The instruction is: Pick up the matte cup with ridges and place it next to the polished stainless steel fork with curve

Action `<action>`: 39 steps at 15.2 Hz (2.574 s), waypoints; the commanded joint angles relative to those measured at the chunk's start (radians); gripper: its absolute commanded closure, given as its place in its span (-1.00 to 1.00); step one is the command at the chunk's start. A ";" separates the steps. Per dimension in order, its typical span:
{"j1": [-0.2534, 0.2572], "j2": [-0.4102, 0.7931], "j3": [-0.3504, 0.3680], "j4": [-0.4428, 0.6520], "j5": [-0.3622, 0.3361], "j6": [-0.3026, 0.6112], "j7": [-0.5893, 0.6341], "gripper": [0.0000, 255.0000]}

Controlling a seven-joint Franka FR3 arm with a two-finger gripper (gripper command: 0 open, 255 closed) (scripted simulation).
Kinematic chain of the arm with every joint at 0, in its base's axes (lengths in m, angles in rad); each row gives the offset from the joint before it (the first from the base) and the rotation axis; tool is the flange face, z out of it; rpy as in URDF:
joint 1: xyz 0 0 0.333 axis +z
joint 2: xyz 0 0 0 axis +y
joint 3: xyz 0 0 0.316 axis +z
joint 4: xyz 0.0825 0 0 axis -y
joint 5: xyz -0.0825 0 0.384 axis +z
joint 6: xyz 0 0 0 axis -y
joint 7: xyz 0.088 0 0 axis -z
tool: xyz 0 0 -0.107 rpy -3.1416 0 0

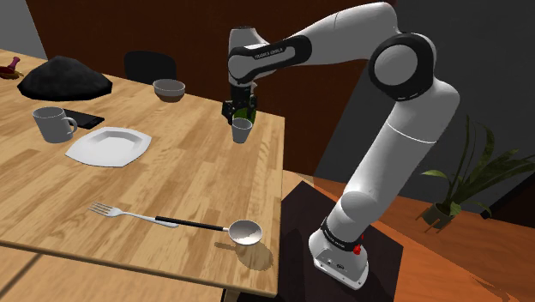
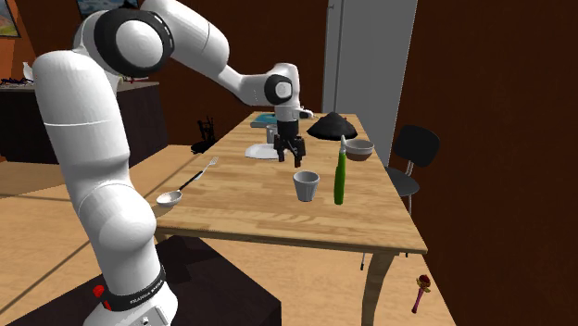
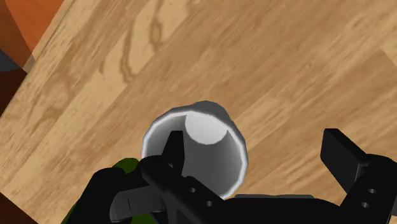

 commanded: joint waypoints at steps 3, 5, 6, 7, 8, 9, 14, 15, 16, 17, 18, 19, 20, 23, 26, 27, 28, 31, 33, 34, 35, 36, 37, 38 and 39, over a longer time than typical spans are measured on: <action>-0.002 0.136 -0.005 0.116 -0.026 0.032 0.013 -1.00; -0.003 0.145 -0.007 0.100 -0.028 0.057 0.014 -1.00; -0.004 0.150 -0.007 0.092 -0.029 0.070 0.015 -1.00; -0.005 0.155 -0.008 0.085 -0.030 0.082 0.015 -1.00; -0.005 0.160 -0.009 0.078 -0.031 0.094 0.016 -1.00; -0.006 0.166 -0.009 0.071 -0.031 0.107 0.017 -1.00; -0.007 0.175 -0.011 0.061 -0.033 0.126 0.018 -1.00; -0.007 0.175 -0.011 0.061 -0.033 0.126 0.018 -1.00; -0.007 0.175 -0.011 0.061 -0.033 0.126 0.018 -1.00; -0.007 0.175 -0.011 0.061 -0.033 0.126 0.018 -1.00; -0.007 0.175 -0.010 0.061 -0.033 0.126 0.018 -1.00; -0.007 0.175 -0.010 0.061 -0.033 0.126 0.018 1.00; -0.007 0.175 -0.010 0.061 -0.033 0.126 0.018 1.00; -0.007 0.175 -0.010 0.061 -0.033 0.126 0.018 1.00; -0.007 0.174 -0.011 0.061 -0.033 0.126 0.017 1.00; -0.007 0.174 -0.011 0.060 -0.033 0.126 0.017 1.00; -0.007 0.175 -0.010 0.061 -0.033 0.126 0.018 1.00; -0.007 0.156 -0.010 0.078 -0.030 0.090 0.013 1.00; -0.007 0.145 -0.009 0.091 -0.028 0.066 0.009 1.00; -0.007 0.139 -0.009 0.098 -0.027 0.054 0.008 1.00; -0.007 0.134 -0.009 0.105 -0.026 0.041 0.006 1.00; -0.007 0.129 -0.009 0.112 -0.025 0.029 0.005 1.00; -0.007 0.124 -0.009 0.120 -0.025 0.017 0.003 1.00; -0.006 0.119 -0.008 0.127 -0.024 0.005 0.002 1.00; -0.006 0.114 -0.008 0.135 -0.023 -0.008 0.000 1.00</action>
